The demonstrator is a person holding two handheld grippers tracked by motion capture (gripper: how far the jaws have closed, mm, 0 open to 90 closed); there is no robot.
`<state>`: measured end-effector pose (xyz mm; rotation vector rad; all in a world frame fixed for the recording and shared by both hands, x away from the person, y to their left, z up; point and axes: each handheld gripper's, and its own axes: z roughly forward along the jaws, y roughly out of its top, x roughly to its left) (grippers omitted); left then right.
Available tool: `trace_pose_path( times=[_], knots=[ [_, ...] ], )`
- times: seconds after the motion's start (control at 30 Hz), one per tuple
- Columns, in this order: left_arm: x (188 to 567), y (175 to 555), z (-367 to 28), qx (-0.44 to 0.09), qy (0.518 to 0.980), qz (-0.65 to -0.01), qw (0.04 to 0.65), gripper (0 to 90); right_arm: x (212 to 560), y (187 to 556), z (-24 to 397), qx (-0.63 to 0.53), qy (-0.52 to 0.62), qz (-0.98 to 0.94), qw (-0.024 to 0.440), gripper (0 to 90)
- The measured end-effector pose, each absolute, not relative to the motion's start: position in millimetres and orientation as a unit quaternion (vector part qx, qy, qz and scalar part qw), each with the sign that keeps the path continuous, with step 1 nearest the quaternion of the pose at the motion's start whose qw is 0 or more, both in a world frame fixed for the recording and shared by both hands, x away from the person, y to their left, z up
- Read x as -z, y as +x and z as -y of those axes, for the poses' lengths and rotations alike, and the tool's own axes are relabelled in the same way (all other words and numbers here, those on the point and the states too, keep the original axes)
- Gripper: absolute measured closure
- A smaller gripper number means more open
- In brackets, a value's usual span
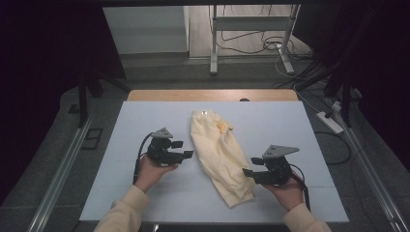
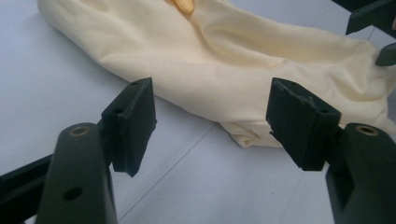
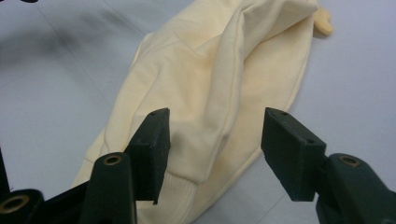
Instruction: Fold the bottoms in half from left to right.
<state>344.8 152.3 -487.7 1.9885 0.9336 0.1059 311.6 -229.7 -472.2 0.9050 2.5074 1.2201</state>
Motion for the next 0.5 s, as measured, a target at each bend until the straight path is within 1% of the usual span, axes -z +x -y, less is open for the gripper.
trace_pose_path(
  times=[0.13,0.2,0.33,0.47,0.5],
  knots=[
    [488.0,344.3,-152.8,-0.042,0.806,-0.377,0.454,32.5,473.3,312.3,229.0,-0.405,0.303,-0.856,0.11,47.5],
    [488.2,344.4,-153.4,-0.042,0.806,-0.378,0.454,32.3,474.3,311.9,228.3,-0.397,0.299,-0.86,0.116,52.4],
    [489.6,345.8,-153.3,-0.038,0.806,-0.377,0.454,32.1,479.3,312.8,230.0,-0.386,0.294,-0.869,0.104,70.8],
    [491.5,346.7,-152.6,-0.037,0.808,-0.376,0.451,31.9,481.8,312.9,234.3,-0.375,0.291,-0.875,0.098,82.5],
    [491.9,347.1,-152.7,-0.036,0.808,-0.377,0.452,31.9,481.8,312.7,235.2,-0.375,0.293,-0.874,0.096,83.9]
  ],
)
